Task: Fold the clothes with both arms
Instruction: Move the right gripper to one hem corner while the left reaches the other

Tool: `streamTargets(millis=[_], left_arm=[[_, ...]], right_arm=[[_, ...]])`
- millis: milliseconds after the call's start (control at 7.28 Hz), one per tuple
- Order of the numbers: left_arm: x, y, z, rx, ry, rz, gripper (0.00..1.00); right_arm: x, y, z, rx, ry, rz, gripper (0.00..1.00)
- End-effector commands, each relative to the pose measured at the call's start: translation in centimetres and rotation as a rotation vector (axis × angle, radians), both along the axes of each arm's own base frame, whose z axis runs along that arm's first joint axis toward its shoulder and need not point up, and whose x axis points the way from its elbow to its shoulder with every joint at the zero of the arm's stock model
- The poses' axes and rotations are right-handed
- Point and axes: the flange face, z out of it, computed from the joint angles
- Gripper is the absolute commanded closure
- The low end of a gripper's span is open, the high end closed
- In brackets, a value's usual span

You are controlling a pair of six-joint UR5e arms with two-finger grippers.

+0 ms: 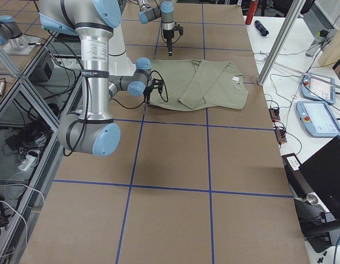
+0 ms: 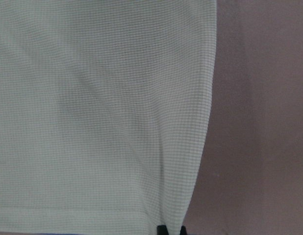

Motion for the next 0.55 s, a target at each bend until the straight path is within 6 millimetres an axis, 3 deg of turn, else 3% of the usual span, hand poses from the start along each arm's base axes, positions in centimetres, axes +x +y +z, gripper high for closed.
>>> streamTargets(millis=[0, 137, 412], left_arm=[[3.8, 7.3, 2.5, -0.101, -0.050, 0.036, 0.02], [4.5, 8.9, 3.1, -0.119, -0.063, 0.035, 0.03], [4.9, 9.4, 4.2, -0.124, -0.087, 0.024, 0.07]], right_arm=[[0.4, 0.2, -1.3, 0.008, -0.027, -0.001, 1.00], [0.2, 0.1, -1.7, 0.010, -0.033, -0.002, 1.00], [0.1, 0.1, -1.8, 0.011, -0.038, -0.001, 1.00]])
